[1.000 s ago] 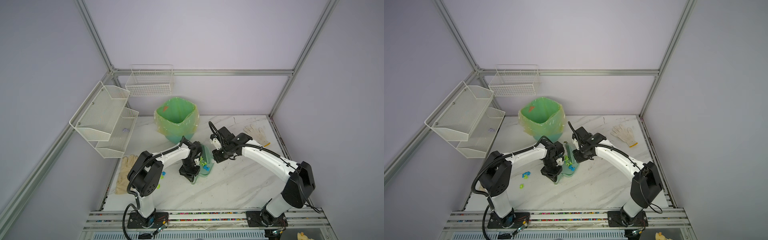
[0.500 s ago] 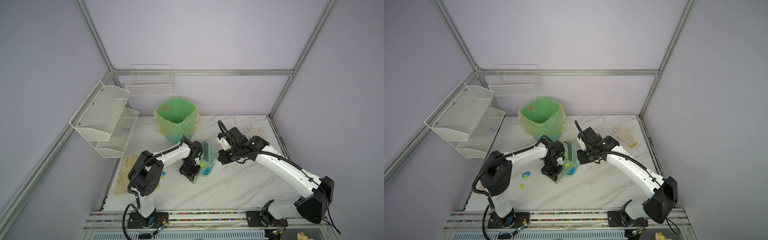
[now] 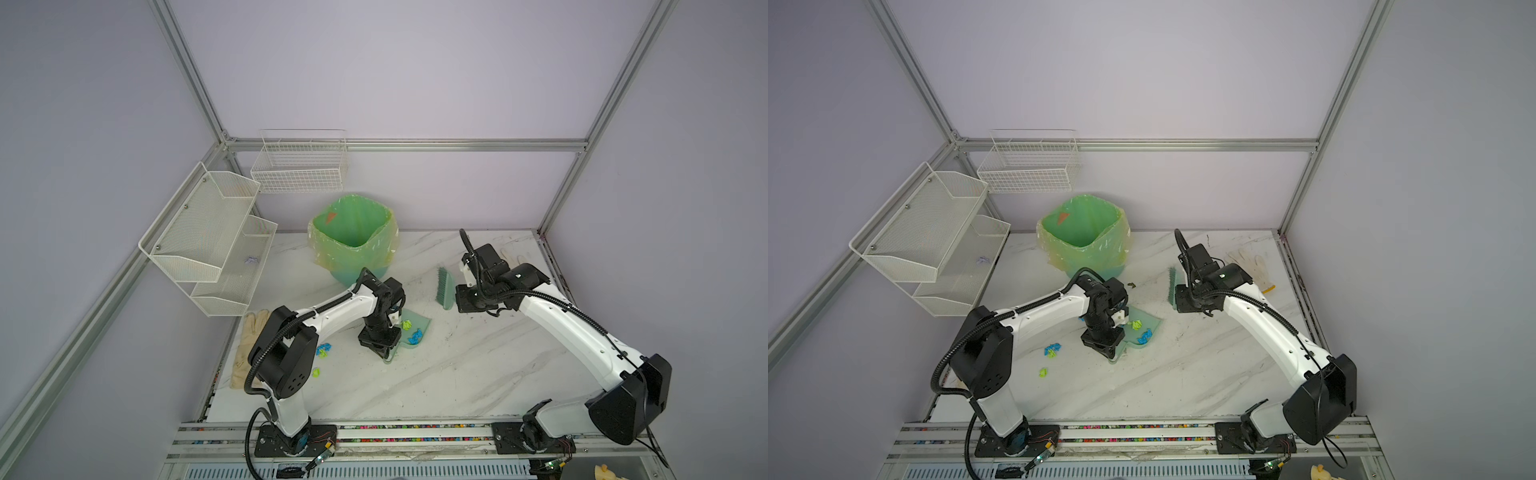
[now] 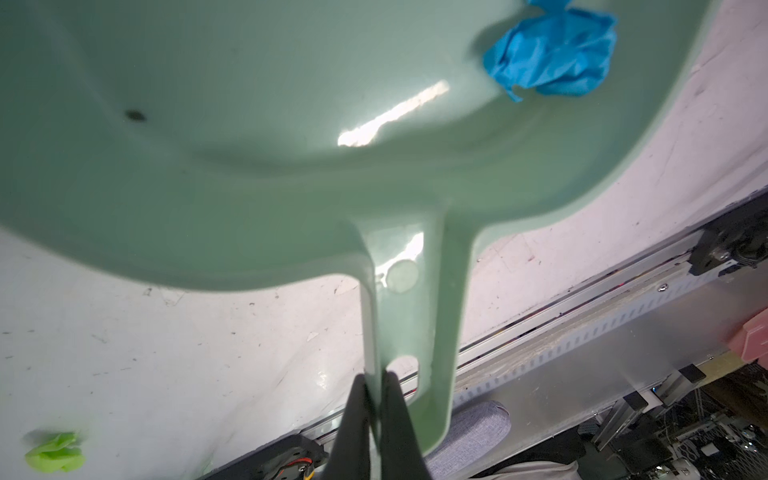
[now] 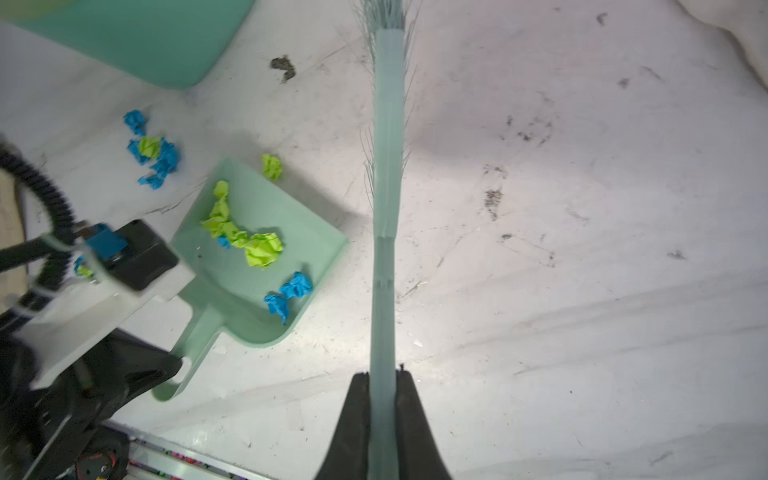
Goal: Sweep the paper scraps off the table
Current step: 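Brush more blue and green scraps into the dustpan with the right gripper, then lift the loaded dustpan toward the bin with the left gripper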
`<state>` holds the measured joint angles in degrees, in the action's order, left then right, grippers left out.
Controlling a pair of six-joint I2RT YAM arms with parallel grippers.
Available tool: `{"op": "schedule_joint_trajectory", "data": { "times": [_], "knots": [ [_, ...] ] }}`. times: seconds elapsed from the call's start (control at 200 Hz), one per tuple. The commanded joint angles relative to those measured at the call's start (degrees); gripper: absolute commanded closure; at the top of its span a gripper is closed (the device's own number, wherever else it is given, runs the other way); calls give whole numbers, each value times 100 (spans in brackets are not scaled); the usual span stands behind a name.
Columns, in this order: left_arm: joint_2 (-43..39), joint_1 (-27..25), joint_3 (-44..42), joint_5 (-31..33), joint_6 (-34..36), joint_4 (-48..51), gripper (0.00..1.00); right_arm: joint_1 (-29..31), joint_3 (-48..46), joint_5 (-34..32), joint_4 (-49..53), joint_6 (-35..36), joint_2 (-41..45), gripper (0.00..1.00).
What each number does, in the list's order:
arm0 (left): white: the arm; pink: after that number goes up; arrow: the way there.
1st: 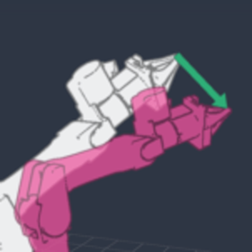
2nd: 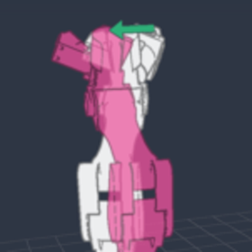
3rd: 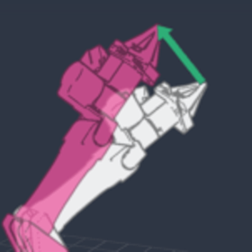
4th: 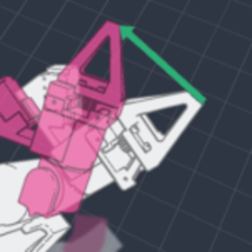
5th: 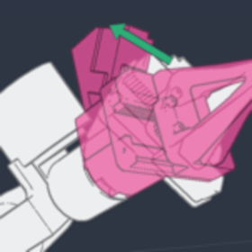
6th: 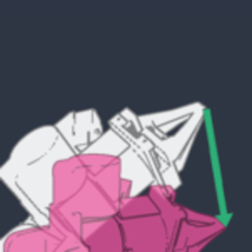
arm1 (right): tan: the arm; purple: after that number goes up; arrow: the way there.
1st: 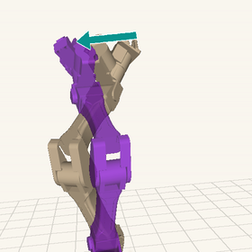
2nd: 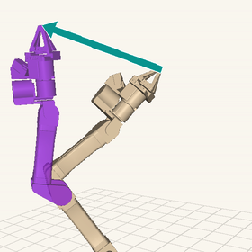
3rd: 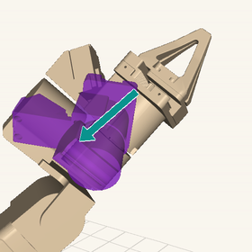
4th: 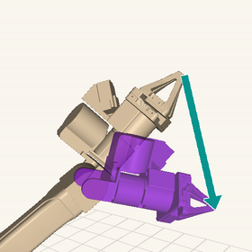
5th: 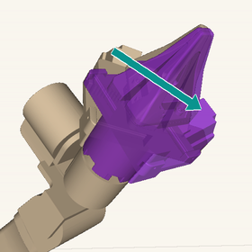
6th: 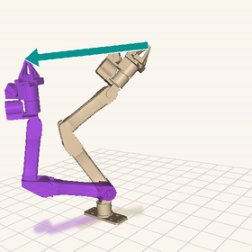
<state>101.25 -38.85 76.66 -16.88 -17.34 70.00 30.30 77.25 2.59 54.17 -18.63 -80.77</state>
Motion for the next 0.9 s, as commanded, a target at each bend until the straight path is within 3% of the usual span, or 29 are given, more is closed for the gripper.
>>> {"op": "schedule_joint_trajectory", "data": {
  "times": [0.0,0.205,0.505,0.67,0.78,0.895],
  "knots": [
    [-209,-74,270,50,72,-118,100,-110,-55,-125,-127,49,180,100],
    [-281,-252,607,170,39,-77,100,-223,-69,-259,-160,-14,184,100],
    [-238,-291,1090,1117,1,216,100,-240,-166,-261,-301,-140,351,100],
    [-147,-298,1407,1011,-7,293,100,-248,-115,-121,-299,-157,369,100],
    [-21,-283,1860,978,14,464,100,-248,-94,-210,-315,-125,441,100],
    [303,-60,3076,1122,145,1115,100,-249,-101,32,-437,-235,546,100]
  ]
}}
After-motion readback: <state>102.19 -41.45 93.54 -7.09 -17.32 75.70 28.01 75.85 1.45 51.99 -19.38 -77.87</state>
